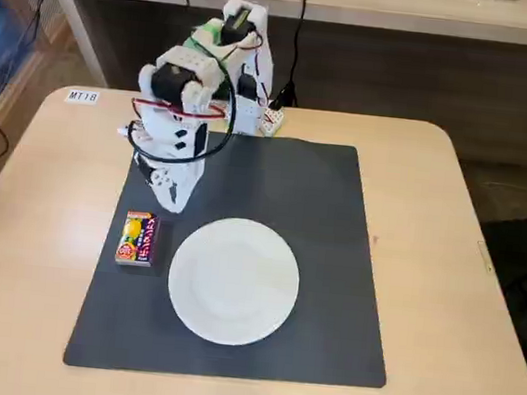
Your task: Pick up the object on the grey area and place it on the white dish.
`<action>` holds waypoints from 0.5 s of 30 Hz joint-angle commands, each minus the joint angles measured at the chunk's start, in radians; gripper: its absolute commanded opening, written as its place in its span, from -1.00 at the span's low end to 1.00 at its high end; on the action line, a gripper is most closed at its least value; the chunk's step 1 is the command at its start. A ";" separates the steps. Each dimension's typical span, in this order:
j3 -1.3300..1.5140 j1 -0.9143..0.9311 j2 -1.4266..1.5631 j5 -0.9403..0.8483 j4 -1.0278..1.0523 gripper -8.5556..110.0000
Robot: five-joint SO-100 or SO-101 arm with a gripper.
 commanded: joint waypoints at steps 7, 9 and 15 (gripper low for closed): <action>-0.109 0.052 -0.114 0.210 0.066 -0.86; -0.164 0.058 -0.163 0.213 0.066 -0.86; -0.436 0.087 -0.353 0.166 0.124 -0.86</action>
